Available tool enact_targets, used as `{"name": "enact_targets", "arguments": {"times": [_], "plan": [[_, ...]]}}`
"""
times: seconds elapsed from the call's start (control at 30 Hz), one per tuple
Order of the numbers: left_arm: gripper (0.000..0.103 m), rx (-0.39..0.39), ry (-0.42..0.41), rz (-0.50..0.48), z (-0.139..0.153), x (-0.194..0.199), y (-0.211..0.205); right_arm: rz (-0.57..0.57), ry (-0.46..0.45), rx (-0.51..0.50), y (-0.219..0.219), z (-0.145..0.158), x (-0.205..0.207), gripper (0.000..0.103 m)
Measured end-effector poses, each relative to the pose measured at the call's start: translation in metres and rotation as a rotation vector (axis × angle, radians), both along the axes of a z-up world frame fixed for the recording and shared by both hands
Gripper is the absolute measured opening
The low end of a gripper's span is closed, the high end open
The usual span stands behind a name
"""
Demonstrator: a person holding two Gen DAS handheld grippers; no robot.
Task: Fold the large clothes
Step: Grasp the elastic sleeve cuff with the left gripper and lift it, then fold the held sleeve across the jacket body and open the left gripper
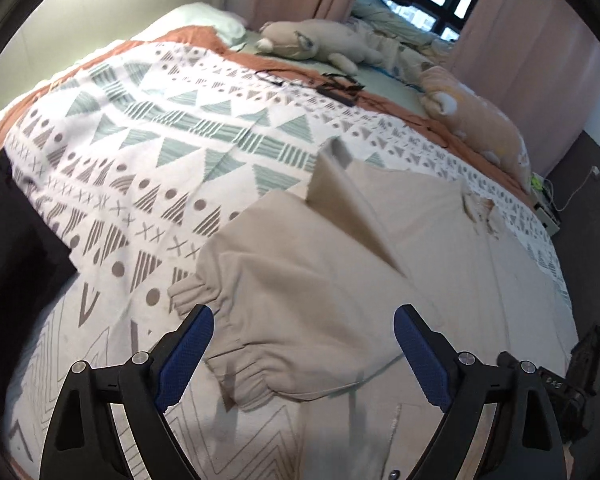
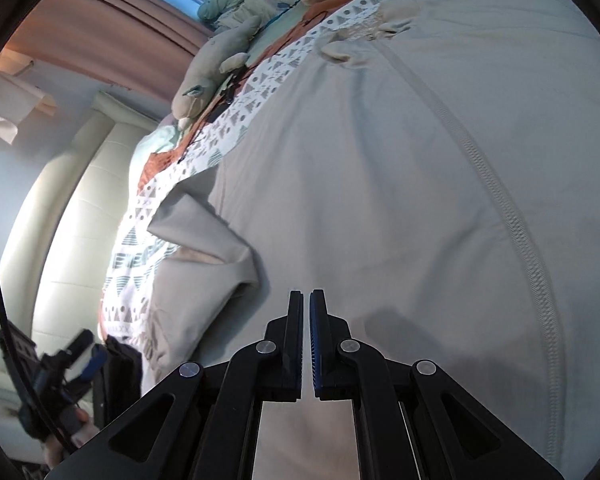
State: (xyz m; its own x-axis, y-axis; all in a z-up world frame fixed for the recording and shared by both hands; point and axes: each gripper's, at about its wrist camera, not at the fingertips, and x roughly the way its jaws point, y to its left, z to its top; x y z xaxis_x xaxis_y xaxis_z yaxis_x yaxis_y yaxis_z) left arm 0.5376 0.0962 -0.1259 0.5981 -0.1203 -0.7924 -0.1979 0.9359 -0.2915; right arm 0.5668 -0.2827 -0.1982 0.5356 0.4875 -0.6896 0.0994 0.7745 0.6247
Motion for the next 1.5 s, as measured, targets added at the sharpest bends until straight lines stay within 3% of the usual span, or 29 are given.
{"name": "enact_targets", "arguments": {"times": [0.17, 0.23, 0.3, 0.37, 0.4, 0.6, 0.87, 1.0, 1.23, 1.5], "plan": [[0.085, 0.002, 0.138, 0.075, -0.057, 0.011, 0.020, 0.002, 0.016, -0.035, 0.000, -0.003, 0.014, 0.006], [0.068, 0.002, 0.193, 0.083, -0.077, 0.015, 0.020, 0.011, 0.025, -0.039, 0.005, -0.003, 0.020, 0.011], [0.053, 0.023, 0.205, 0.096, -0.087, 0.018, 0.017, 0.028, 0.027, -0.026, 0.008, -0.003, 0.023, 0.038], [0.038, 0.071, 0.188, 0.097, -0.081, 0.020, 0.013, 0.041, 0.012, -0.024, 0.011, 0.001, 0.024, 0.046], [0.036, 0.064, 0.189, 0.089, -0.077, 0.022, 0.011, 0.046, 0.005, -0.031, 0.013, 0.004, 0.024, 0.046], [0.034, 0.190, 0.071, 0.051, -0.009, 0.026, -0.009, 0.004, -0.011, -0.027, 0.001, 0.010, 0.016, 0.046], [0.033, 0.248, -0.107, -0.032, 0.107, 0.028, -0.064, -0.039, -0.034, 0.006, -0.017, 0.016, 0.009, 0.046], [0.033, 0.281, -0.171, -0.086, 0.145, 0.026, -0.098, -0.115, -0.068, 0.047, -0.039, 0.023, 0.001, 0.046], [0.033, 0.298, -0.245, -0.201, 0.179, 0.021, -0.162, -0.215, -0.115, 0.136, -0.082, 0.035, -0.011, 0.047], [0.033, 0.242, -0.289, -0.309, 0.186, 0.028, -0.232, -0.336, -0.129, 0.181, -0.121, 0.036, -0.021, 0.047]]}}
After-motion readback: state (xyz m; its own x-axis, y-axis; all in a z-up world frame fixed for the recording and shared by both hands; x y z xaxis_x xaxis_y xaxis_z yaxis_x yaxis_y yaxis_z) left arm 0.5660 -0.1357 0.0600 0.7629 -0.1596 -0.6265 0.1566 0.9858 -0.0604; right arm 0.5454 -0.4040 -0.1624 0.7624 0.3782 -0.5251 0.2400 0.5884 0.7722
